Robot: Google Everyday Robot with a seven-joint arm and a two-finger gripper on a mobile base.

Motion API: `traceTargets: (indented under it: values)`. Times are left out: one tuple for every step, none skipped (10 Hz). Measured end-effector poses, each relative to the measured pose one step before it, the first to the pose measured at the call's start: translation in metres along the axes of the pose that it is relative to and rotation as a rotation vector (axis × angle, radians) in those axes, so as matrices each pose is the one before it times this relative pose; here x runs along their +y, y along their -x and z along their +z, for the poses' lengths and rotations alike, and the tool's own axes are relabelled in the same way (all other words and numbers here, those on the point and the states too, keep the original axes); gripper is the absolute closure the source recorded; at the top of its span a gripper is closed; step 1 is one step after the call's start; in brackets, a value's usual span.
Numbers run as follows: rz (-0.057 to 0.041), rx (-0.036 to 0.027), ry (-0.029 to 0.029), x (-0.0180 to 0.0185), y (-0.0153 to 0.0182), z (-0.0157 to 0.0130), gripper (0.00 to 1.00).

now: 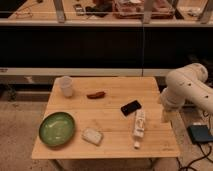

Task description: Place the pepper on the white sponge

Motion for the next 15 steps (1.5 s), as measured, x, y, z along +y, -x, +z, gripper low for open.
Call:
traceTargets:
  values:
    - [0.0001, -0.00002, 0.00001, 0.00002, -0.00002, 0.00003, 0.35]
    - [-0.00004, -0.00005, 0.00005, 0.0, 0.00002, 0.00003, 0.35]
    - [0.00007, -0.00061, 0.00143, 0.00032, -0.00002, 0.0009, 0.35]
    - [-0.00004, -0.00014, -0.00045, -0.00014, 0.00012, -0.00025, 0.35]
    - [0.0002, 0.00012, -0.00028, -0.00011, -0.00017, -0.00004, 0.35]
    - [-0.00059, -0.00063, -0.00131, -0.00057, 0.00028, -0.0003, 0.35]
    - [-0.00022, -0.00581, -0.01111, -0.00493, 0.00169, -0.0027, 0.35]
    - [-0.01556, -0.02501, -0.0534, -0.02829, 0.01627, -0.01294, 0.35]
    - [-0.01108, -0.02446, -0.03377, -0.02078, 0.01528, -0.00693, 0.35]
    - [-0.01025, -0.03693, -0.03739, -0.02414, 0.01918, -0.00575, 0.35]
    - [-0.01166, -0.05314, -0.04218, -0.02869, 0.02447, -0.00086, 0.35]
    - [-0.00729, -0.04953, -0.03092, -0.02289, 0.02082, 0.00579, 0.35]
    - [-0.00234, -0.03231, -0.02018, -0.01478, 0.01343, 0.00689, 0.35]
    - [-0.00463, -0.03995, -0.02428, -0.0178, 0.01855, 0.01376, 0.35]
    - [0.00051, -0.00389, -0.00341, -0.00218, 0.00167, 0.00144, 0.35]
